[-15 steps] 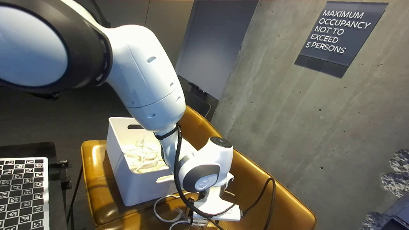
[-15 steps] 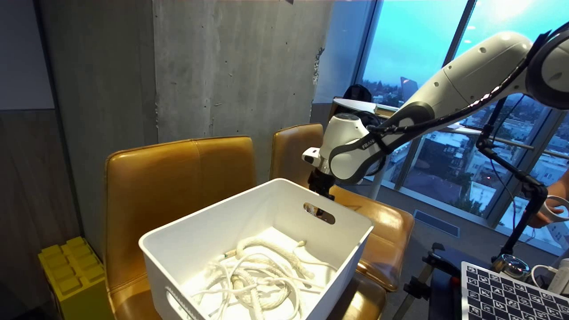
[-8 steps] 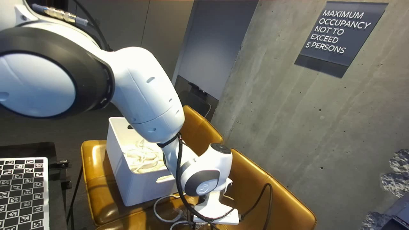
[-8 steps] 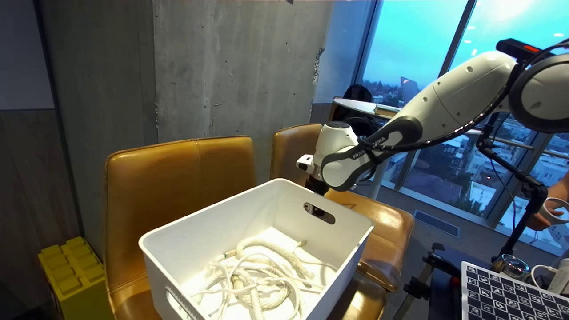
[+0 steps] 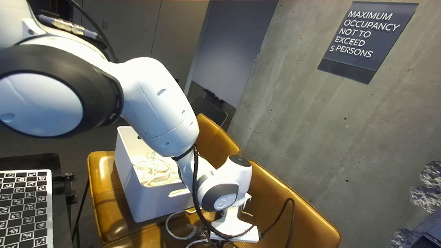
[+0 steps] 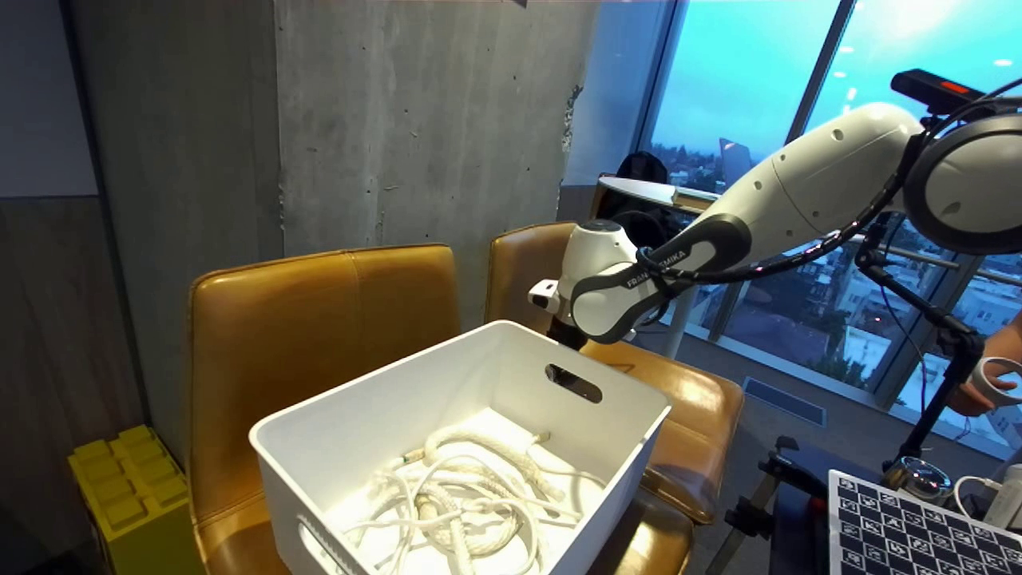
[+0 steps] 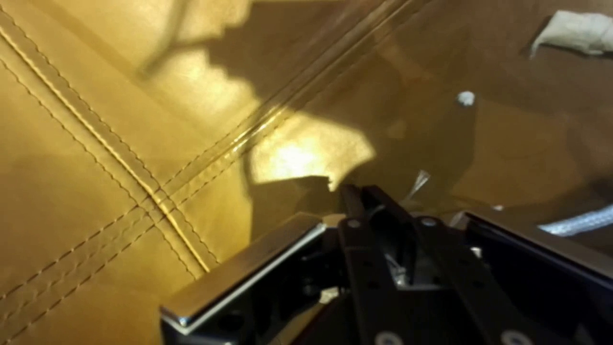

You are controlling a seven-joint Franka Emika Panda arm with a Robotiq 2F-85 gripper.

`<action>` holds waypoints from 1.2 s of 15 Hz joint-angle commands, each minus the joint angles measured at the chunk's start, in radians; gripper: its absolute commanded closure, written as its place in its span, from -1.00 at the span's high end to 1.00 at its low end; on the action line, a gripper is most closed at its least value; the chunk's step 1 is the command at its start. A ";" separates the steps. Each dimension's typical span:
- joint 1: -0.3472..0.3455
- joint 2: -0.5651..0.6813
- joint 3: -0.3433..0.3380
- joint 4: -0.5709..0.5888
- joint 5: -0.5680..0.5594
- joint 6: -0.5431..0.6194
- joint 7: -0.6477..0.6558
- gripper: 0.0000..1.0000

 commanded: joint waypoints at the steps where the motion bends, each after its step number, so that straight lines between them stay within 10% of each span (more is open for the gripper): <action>1: 0.013 0.037 -0.023 0.054 -0.010 -0.028 -0.004 -1.00; 5: 0.017 0.009 -0.031 0.017 -0.018 -0.015 -0.001 -1.00; 18: 0.052 -0.598 0.045 -0.609 -0.026 0.170 0.022 -1.00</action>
